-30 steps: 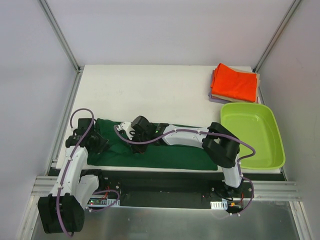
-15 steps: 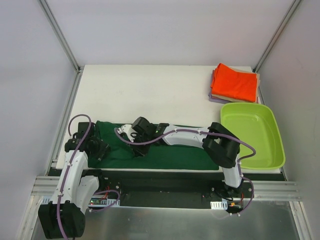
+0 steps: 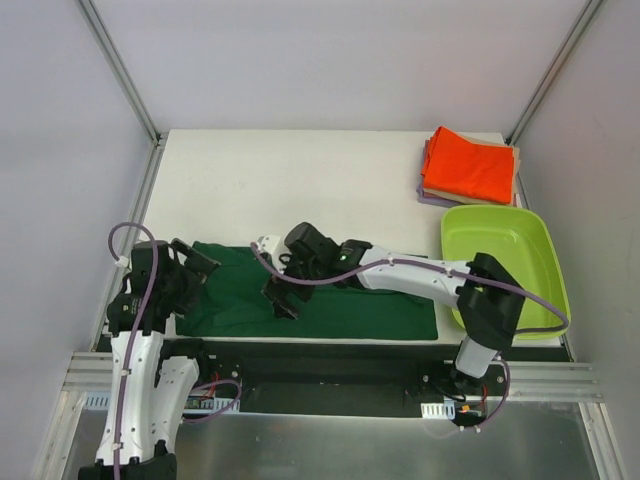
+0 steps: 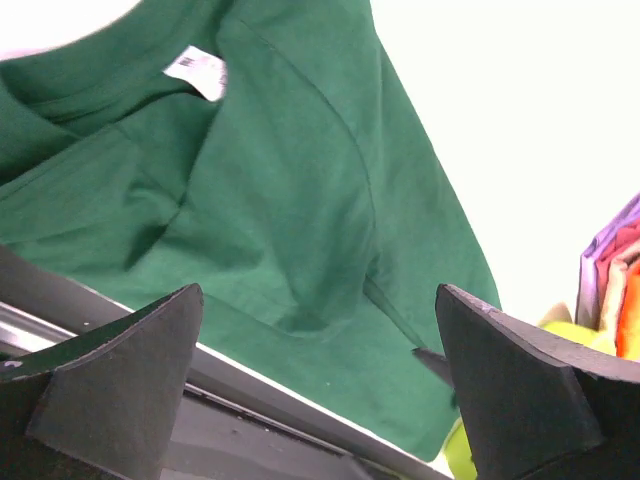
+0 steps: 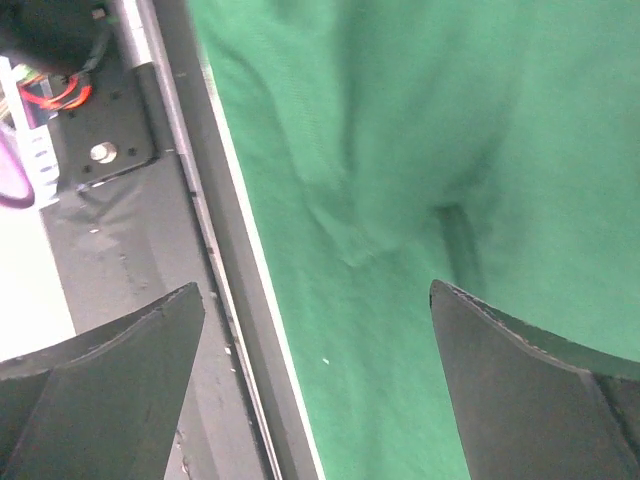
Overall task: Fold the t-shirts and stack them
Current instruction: Fold the other side of the tshirt into a rectangle, then rotate the tshirt 90 degrees
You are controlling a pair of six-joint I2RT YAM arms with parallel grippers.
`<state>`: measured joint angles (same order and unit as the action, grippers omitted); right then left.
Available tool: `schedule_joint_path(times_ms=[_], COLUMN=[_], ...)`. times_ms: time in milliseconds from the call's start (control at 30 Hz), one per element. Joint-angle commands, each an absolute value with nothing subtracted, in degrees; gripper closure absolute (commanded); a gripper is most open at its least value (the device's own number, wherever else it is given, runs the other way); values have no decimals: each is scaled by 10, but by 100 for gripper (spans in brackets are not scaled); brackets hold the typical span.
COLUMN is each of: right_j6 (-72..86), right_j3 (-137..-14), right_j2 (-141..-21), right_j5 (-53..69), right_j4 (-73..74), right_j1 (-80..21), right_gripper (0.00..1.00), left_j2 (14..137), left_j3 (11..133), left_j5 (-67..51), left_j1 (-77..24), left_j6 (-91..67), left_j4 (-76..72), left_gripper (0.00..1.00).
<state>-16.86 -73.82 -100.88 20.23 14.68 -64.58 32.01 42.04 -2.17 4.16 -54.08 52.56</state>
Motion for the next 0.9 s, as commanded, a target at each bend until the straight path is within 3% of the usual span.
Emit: schedule_joint_path(times_ms=[0,100,267,433,667,867], right_j6=[-99,-37,-1,23,13,-14], right_j3=[-694,-649,-566,-517,-518,-543], right_j2=[-940,-912,-888,-889,-933,-947], right_j5=[100,70,95,99,106,161], right_j4=[138,143,163,176,198,203], right_j1=[-586,-522,-392,-293,-179,-142], right_gripper=[4,4,4,4,4,4], left_j2=[377,463,637,797,912,1016], left_j3=[390,339,369,412,468,584], left_j5=[-126,-178,-157,-133,-84,-58], left_j1=[40,21,1,2,19,55], left_j6=[-526,-540,-516,-497,-480,-450], left_j4=[406,275,206,198,207,233], left_gripper=[1,1,1,1,1,1])
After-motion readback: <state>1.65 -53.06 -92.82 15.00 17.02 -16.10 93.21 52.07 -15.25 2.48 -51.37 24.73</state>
